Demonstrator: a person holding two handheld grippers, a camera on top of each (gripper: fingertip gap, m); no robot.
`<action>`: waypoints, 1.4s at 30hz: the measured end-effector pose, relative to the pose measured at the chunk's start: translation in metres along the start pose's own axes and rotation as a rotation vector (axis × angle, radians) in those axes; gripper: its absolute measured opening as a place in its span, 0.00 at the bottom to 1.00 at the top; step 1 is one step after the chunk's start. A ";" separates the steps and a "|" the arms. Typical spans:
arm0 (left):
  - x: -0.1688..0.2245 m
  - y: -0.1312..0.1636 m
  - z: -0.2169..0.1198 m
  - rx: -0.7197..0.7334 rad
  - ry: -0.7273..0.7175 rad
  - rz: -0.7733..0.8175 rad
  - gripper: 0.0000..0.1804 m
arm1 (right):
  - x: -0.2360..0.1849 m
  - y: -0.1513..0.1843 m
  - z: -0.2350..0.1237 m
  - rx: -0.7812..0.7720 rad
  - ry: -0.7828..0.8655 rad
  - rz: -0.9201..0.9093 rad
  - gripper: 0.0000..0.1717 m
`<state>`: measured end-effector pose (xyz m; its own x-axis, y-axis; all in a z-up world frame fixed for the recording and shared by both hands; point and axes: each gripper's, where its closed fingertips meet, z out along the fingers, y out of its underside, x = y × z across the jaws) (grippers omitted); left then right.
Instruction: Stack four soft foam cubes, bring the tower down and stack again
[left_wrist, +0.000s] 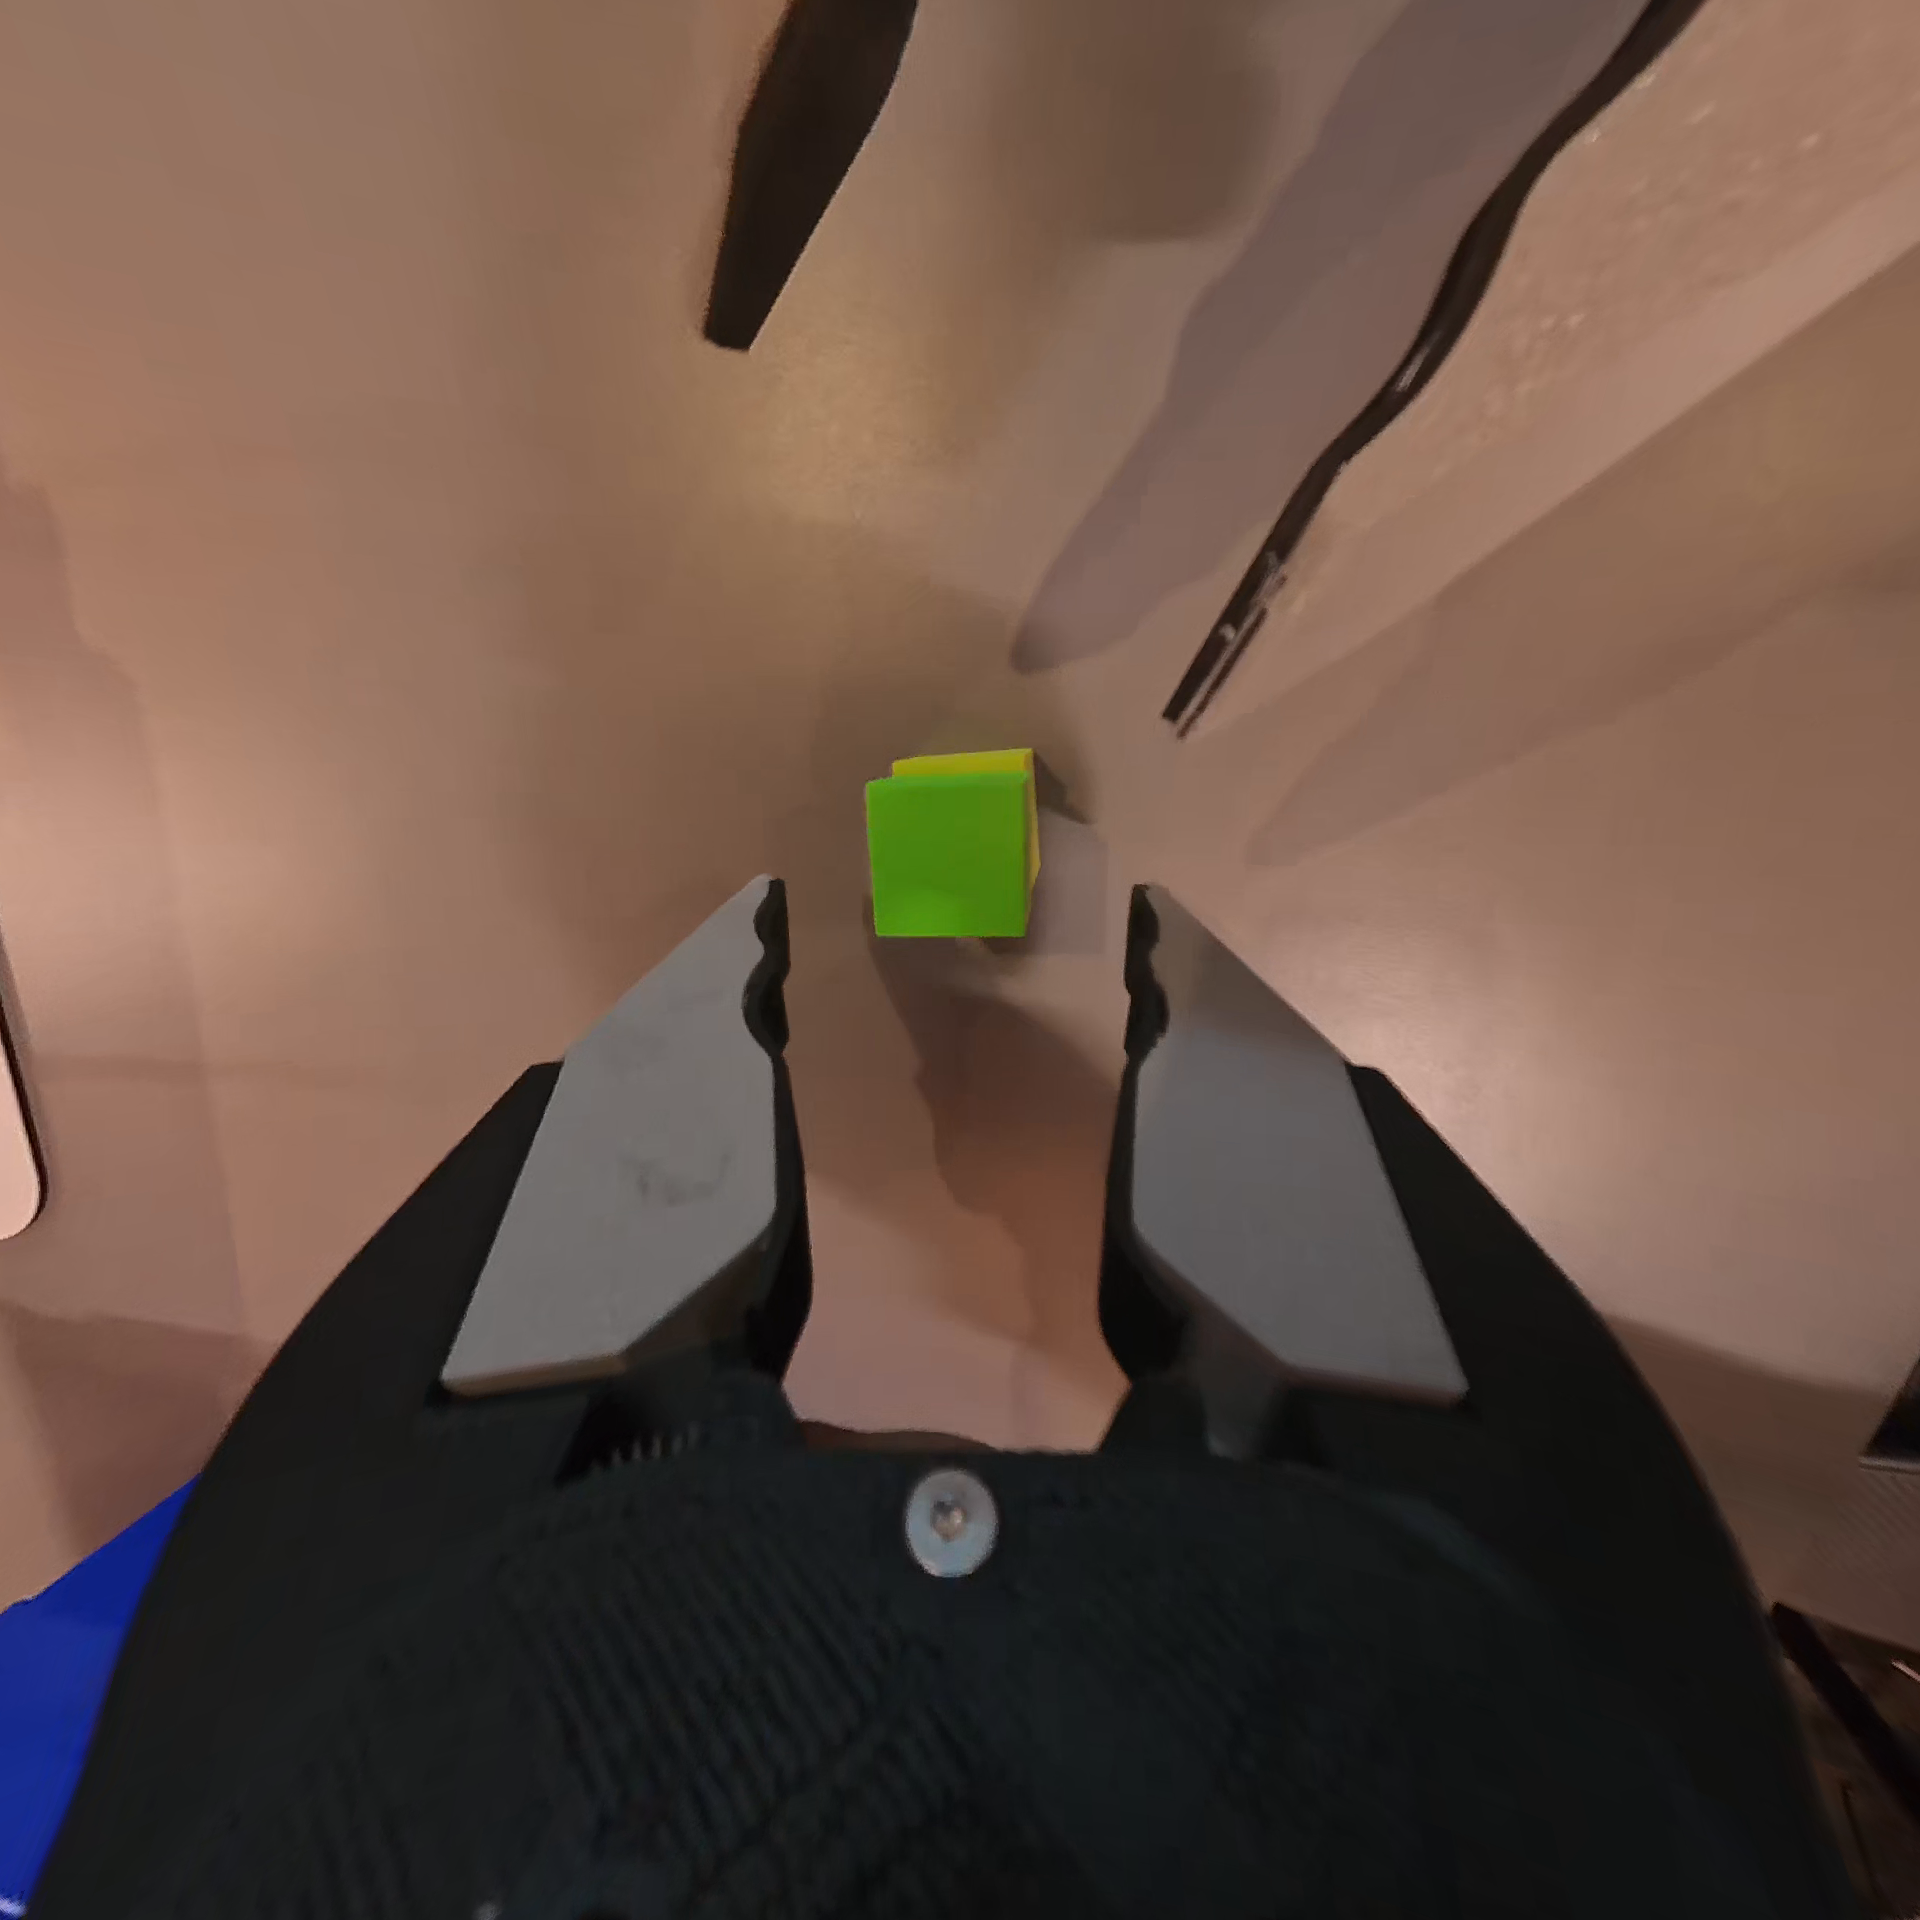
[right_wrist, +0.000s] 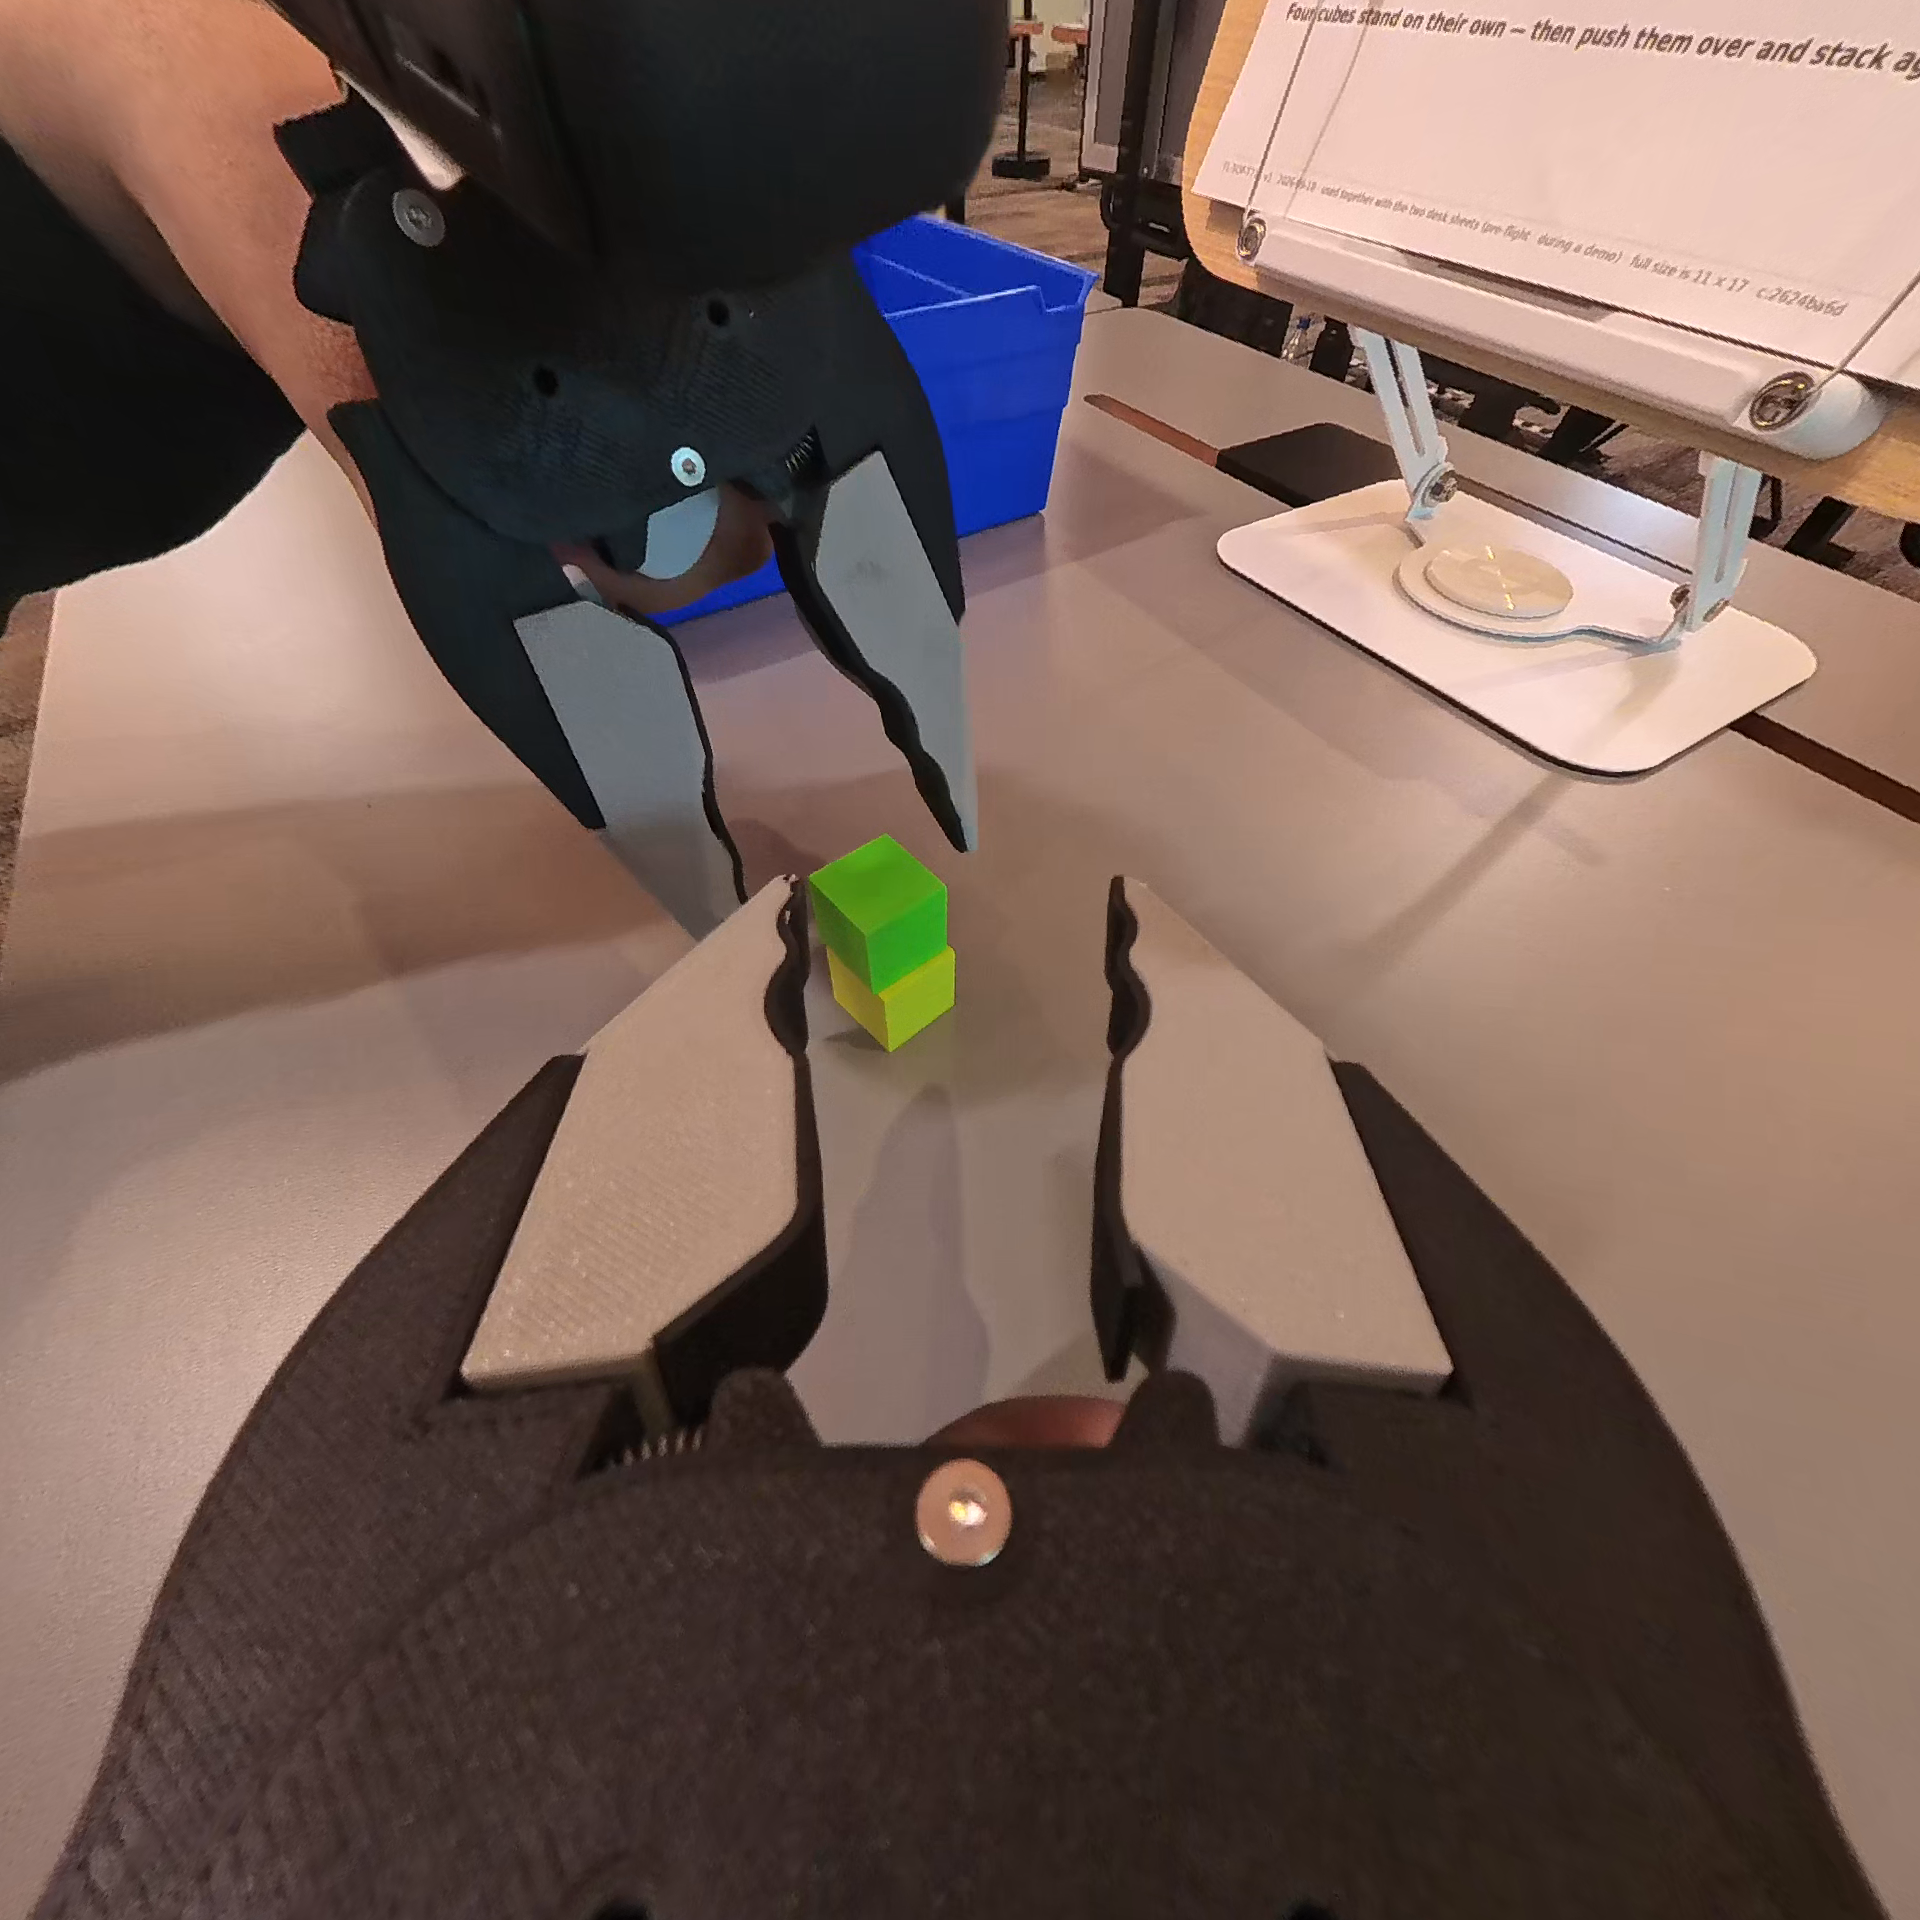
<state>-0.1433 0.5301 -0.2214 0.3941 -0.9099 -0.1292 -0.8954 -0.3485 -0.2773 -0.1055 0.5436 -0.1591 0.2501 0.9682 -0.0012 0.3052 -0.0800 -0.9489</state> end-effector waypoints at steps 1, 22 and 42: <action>0.001 0.001 0.000 0.000 0.003 -0.002 0.35 | 0.000 0.000 0.000 -0.002 0.000 0.000 0.32; -0.003 0.020 0.007 0.048 -0.012 -0.058 0.09 | 0.008 0.053 0.022 -0.279 0.086 -0.095 0.09; 0.007 0.016 0.015 0.064 0.026 -0.020 0.00 | 0.003 0.062 0.039 -0.347 0.073 -0.135 0.02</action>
<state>-0.1521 0.5215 -0.2407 0.4059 -0.9086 -0.0984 -0.8718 -0.3527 -0.3400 -0.1215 0.5503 -0.2298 0.2476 0.9571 0.1509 0.6298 -0.0406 -0.7757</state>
